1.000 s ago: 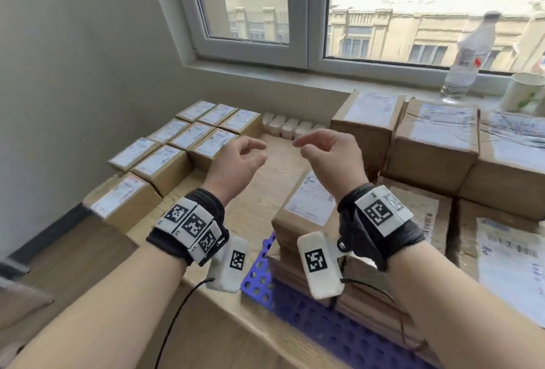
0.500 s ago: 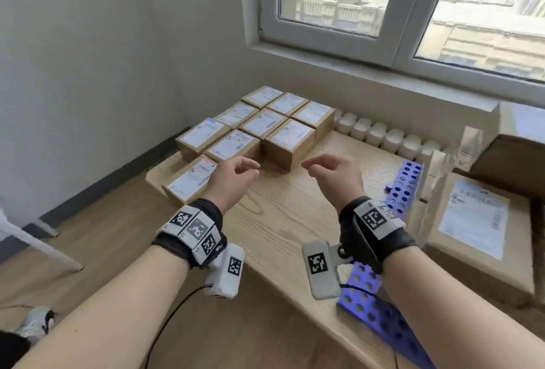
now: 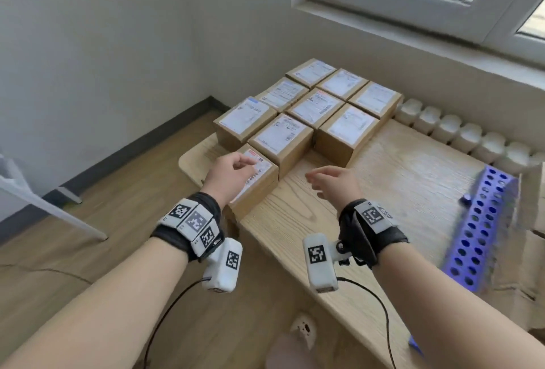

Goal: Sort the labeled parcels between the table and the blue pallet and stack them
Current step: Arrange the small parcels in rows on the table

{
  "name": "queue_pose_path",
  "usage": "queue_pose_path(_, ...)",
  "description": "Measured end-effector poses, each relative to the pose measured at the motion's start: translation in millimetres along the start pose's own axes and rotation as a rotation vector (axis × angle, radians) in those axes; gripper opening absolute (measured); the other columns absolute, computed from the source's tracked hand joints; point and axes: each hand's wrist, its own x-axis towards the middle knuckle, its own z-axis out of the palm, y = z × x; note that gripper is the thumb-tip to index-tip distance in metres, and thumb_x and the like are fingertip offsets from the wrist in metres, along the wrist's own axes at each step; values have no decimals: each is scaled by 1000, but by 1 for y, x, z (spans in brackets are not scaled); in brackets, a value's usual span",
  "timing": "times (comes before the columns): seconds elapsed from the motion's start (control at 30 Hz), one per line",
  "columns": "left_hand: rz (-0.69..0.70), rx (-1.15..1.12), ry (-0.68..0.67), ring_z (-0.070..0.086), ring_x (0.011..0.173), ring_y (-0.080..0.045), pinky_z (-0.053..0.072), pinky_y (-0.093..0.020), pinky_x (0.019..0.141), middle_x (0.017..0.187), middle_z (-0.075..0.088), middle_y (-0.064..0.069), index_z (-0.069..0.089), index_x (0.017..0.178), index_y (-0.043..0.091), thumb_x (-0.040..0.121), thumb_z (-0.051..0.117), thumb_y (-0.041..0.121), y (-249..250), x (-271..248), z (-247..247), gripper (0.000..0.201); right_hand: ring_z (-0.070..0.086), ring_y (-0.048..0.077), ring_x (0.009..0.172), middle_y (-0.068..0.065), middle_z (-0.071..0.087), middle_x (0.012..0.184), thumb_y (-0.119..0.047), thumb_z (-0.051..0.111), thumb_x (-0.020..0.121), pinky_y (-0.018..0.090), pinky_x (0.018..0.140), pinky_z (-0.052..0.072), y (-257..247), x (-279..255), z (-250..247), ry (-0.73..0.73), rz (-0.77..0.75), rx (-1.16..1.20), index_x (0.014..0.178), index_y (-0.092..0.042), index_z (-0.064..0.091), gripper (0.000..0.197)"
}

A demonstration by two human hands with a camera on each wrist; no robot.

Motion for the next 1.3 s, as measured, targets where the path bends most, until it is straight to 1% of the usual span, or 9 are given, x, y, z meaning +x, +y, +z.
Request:
queue_pose_path(0.23,-126,-53,24,54,86,-1,39,-18,66,106,62,5,62,114,19,92,59,23,-10,66,-24,23,61,18,85,7,70,88,-6,55,88,38,89,53,7,51,32,-59,193,29,73,-17,70,24)
queue_pose_path(0.37,-250,-107,-34,53,102,-15,38,-28,80,115,61,0,59,116,17,92,60,24,-24,96,-30,25,61,20,85,11,67,95,-9,58,90,37,88,53,10,61,42,-74,351,92,97,-5,70,13)
queue_pose_path(0.47,-283,-75,-134,51,101,-18,36,-31,79,113,60,-3,58,120,13,91,60,24,-31,117,-33,31,61,22,85,14,65,98,-9,60,90,37,83,55,10,64,53,-62,440,136,107,-1,67,20)
queue_pose_path(0.53,-308,-35,-211,50,98,-18,39,-29,71,110,59,-3,56,121,15,91,60,27,-35,128,-37,33,61,22,83,13,64,97,-9,58,90,37,82,55,10,63,64,-20,468,164,107,-2,66,19)
queue_pose_path(0.67,-346,43,-363,50,114,-20,40,-37,87,122,55,0,51,125,20,91,59,34,-40,143,-46,38,61,21,78,12,63,97,-12,57,92,36,77,55,9,58,91,25,509,213,106,-6,64,16)
queue_pose_path(0.9,-316,178,-562,44,122,-25,39,-38,84,142,45,-6,37,144,19,92,58,35,-42,143,-45,59,64,22,78,11,63,99,-7,54,90,35,73,59,10,42,114,66,535,265,108,-8,62,20)
queue_pose_path(1.1,-276,193,-632,50,114,-25,45,-39,87,134,54,-7,47,137,14,93,55,27,-48,133,-40,46,66,24,81,13,65,108,-7,53,88,36,76,59,14,24,128,87,552,279,97,-16,60,15)
queue_pose_path(1.2,-249,198,-671,54,116,-25,48,-46,95,131,58,-6,51,133,14,91,57,27,-46,122,-40,44,66,26,87,15,64,114,-11,54,89,33,76,57,16,13,127,123,556,283,106,-12,60,18)
queue_pose_path(1.3,-234,172,-708,56,110,-22,50,-42,89,127,60,-3,50,133,14,92,57,26,-43,109,-35,43,66,24,85,15,65,113,-14,57,88,31,73,55,20,0,121,189,543,271,111,-10,61,24)
